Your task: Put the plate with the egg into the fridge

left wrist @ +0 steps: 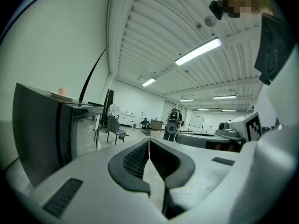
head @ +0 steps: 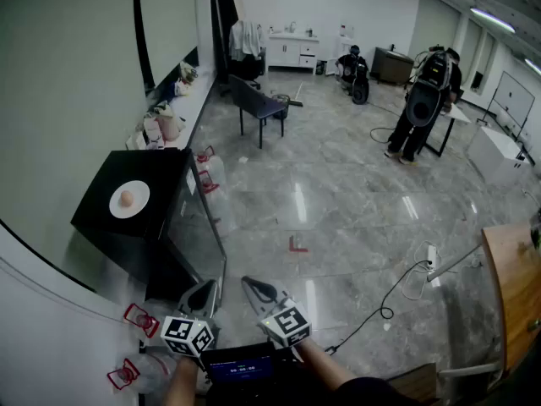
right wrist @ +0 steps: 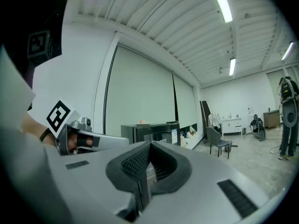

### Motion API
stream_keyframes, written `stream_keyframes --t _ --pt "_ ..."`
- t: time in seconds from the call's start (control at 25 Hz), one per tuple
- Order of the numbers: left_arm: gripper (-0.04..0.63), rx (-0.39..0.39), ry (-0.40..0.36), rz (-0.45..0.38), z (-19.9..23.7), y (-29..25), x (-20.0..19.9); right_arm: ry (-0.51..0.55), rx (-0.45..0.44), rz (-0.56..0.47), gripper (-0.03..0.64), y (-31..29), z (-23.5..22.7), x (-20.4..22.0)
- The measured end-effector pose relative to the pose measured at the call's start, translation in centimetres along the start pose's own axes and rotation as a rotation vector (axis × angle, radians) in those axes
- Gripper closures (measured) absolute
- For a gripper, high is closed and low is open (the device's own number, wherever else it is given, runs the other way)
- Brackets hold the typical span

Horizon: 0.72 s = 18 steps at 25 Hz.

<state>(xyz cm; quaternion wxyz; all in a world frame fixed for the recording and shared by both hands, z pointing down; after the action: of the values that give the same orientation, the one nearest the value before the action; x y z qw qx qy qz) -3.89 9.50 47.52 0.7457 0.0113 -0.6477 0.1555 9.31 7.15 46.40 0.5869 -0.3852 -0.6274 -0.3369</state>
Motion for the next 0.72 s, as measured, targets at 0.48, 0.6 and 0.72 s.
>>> stream_keyframes --t 0.48,0.6,0.72 --pt "0.583 -0.035 0.002 -0.019 -0.2 -1.4 -0.7 -0.011 -0.001 -0.001 0.608 -0.4 -2.5 -0.5" --pt "0.583 -0.087 0.004 -0.015 1.4 -0.6 0.1 -0.037 -0.031 0.026 0.609 -1.8 -1.5 1.0" --pt "0.583 -0.129 0.004 -0.006 3.9 0.2 1.2 -0.024 -0.054 0.063 0.607 -4.3 0.0 3.0"
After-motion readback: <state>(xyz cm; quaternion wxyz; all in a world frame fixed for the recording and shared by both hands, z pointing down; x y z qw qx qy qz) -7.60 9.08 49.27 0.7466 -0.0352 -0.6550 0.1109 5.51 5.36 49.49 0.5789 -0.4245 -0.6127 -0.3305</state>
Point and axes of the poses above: the fingertips, and each gripper's own axes: y backward along the fingers, z to its left, x out of its underside, the point moved 4 cm from there along y, backward along the fingers, and after that the axes turned 9 degrees about -x, right-handed, at the moved point
